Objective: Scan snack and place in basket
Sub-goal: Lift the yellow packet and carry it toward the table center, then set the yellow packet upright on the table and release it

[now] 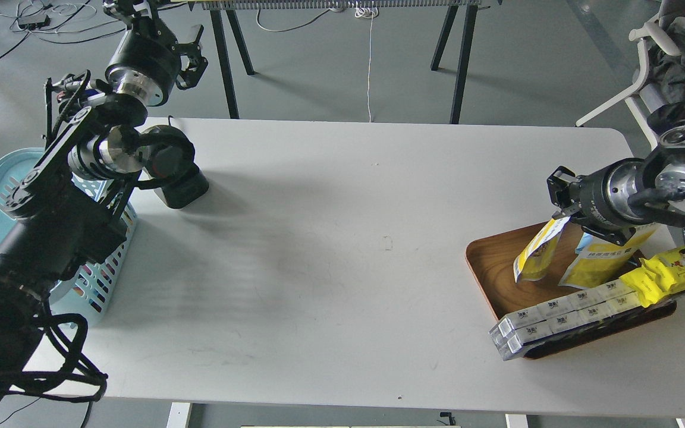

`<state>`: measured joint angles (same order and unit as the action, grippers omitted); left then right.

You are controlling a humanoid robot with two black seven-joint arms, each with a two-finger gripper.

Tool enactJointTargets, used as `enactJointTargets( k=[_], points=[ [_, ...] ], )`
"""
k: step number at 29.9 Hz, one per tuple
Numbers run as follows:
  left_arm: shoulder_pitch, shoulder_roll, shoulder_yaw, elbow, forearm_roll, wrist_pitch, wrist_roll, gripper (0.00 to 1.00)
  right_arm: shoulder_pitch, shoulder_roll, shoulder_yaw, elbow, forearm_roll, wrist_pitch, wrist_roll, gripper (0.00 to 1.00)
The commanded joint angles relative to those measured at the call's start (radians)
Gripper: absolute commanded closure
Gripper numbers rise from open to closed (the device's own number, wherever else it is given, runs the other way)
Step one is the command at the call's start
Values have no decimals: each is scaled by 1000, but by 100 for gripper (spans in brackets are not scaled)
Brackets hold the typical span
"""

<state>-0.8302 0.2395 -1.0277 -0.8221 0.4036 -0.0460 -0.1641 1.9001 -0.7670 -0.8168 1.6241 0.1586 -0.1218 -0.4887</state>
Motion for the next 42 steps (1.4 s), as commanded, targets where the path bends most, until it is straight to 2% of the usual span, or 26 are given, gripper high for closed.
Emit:
enactJointTargets(
  k=[1, 7, 11, 19, 26, 33, 42],
  points=[
    [-4, 1, 0, 0, 0, 0, 0, 0, 107, -49, 11, 7, 7, 2, 0, 100],
    [-6, 3, 0, 0, 0, 2, 1, 0, 243, -54, 63, 0, 77, -2, 0, 100],
    [-9, 3, 1, 0, 1, 2, 3, 0, 247, 1, 142, -32, 189, -28, 0, 100],
    [-14, -3, 3, -2, 1, 23, 1, 0, 195, 274, 206, -176, 268, -45, 0, 100],
    [-3, -2, 3, -2, 1, 21, 3, 0, -21, 527, 337, -413, 268, -47, 0, 100],
    [-4, -5, 3, -2, 1, 23, 3, 0, -193, 751, 380, -618, 256, -42, 0, 100],
    [-12, -9, 2, -9, 0, 25, 1, 0, -217, 767, 406, -661, 254, -33, 0, 100]
  ],
)
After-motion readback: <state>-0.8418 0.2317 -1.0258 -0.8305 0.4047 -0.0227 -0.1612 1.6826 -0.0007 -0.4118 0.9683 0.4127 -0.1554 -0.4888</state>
